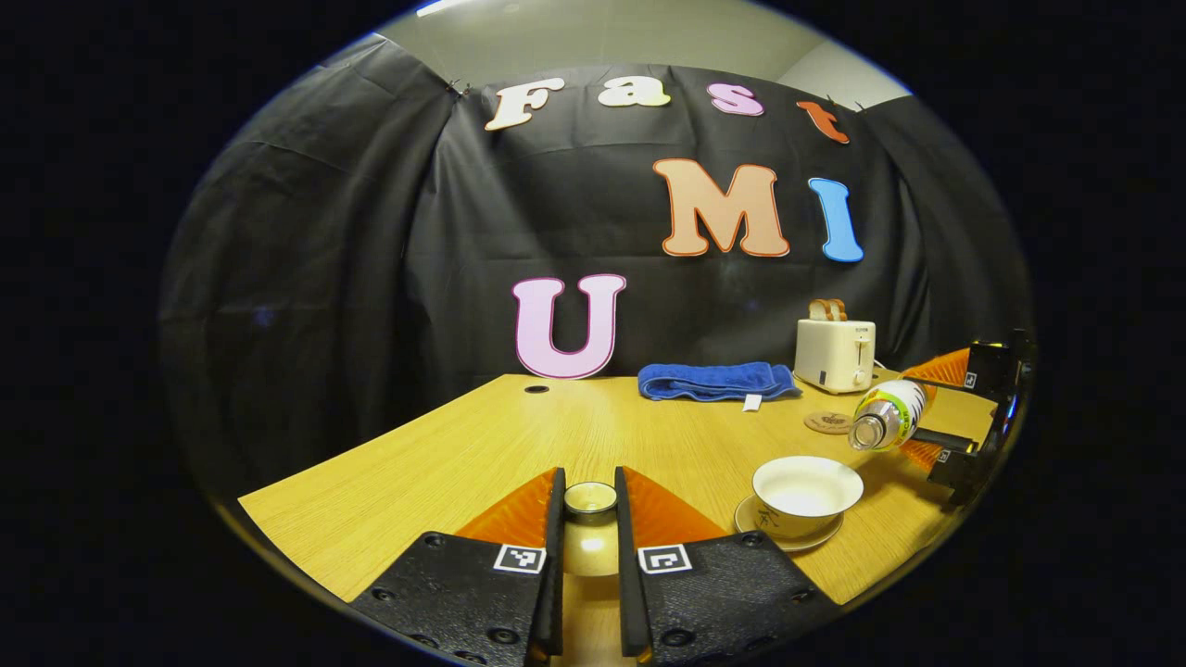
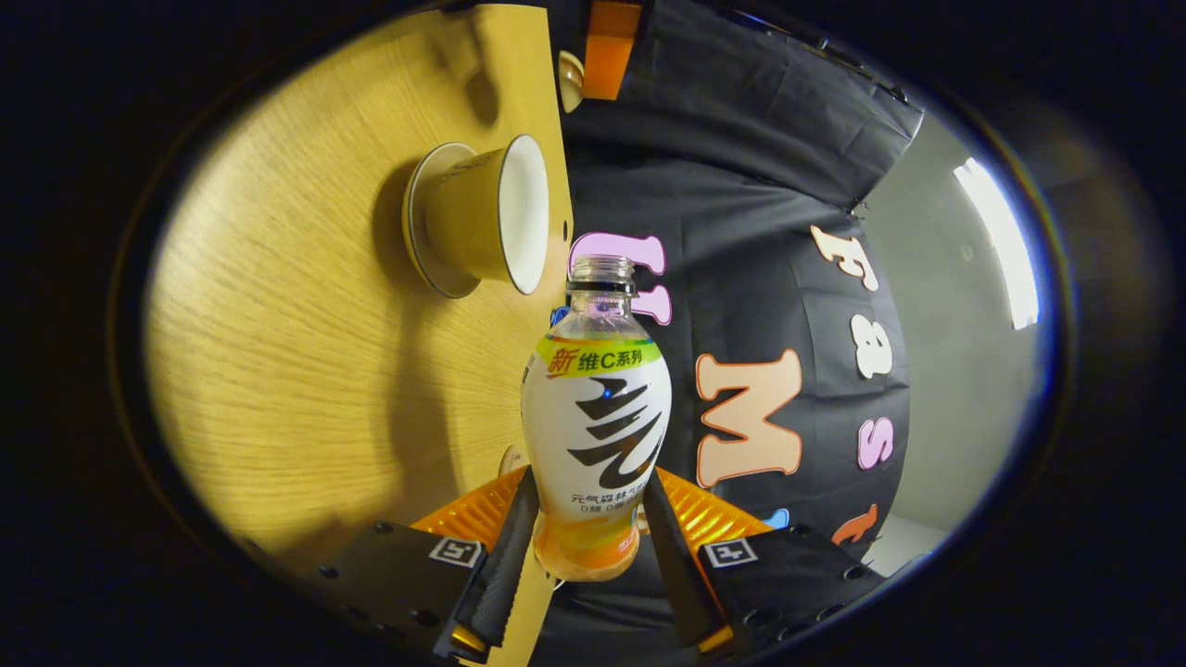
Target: Open the teacup lid with one hand, grasp the water bottle and pour water into the teacup with the other hand; after pouring, place the water bottle on the coaster and then close the teacup lid.
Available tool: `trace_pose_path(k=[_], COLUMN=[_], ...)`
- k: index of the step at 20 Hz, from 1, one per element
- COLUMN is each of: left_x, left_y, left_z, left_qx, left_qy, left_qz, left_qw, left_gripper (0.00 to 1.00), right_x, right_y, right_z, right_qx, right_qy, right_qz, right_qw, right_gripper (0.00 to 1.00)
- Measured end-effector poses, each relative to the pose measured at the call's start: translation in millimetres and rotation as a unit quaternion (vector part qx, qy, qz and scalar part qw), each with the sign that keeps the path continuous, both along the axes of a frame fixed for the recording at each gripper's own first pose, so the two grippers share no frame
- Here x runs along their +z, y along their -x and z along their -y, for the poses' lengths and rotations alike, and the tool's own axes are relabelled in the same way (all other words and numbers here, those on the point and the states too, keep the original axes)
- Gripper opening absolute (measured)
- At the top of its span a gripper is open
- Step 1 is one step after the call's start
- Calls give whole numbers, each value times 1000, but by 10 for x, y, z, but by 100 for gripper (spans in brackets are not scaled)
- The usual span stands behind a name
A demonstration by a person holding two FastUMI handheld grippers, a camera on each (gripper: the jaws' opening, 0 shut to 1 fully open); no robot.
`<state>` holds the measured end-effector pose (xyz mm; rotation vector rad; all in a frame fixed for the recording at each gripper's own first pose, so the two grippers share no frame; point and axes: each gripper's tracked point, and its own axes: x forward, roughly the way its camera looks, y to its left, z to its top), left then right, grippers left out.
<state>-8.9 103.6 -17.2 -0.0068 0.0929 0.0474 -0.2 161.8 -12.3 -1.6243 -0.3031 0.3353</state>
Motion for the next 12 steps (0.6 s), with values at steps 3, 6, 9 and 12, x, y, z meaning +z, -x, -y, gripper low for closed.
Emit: trace_pose_path(k=[3, 6, 9, 12], left_x=[12, -5, -14, -18], left_y=[8, 6, 8, 6], left_z=[1, -5, 1, 2], left_qx=[1, -1, -3, -7], left_qy=[4, 4, 5, 9], left_qz=[3, 1, 0, 1], left_qw=[1000, 1000, 1000, 1000], left_gripper=[22, 22, 22, 22], right_x=[14, 56, 61, 117], right_y=[100, 28, 62, 19], right_z=[-58, -180, -237, -263], right_qx=[15, 31, 42, 48], right_qy=[42, 84, 130, 159], right_qz=[24, 43, 63, 73], right_qw=[999, 995, 989, 983], right_gripper=[71, 71, 71, 71])
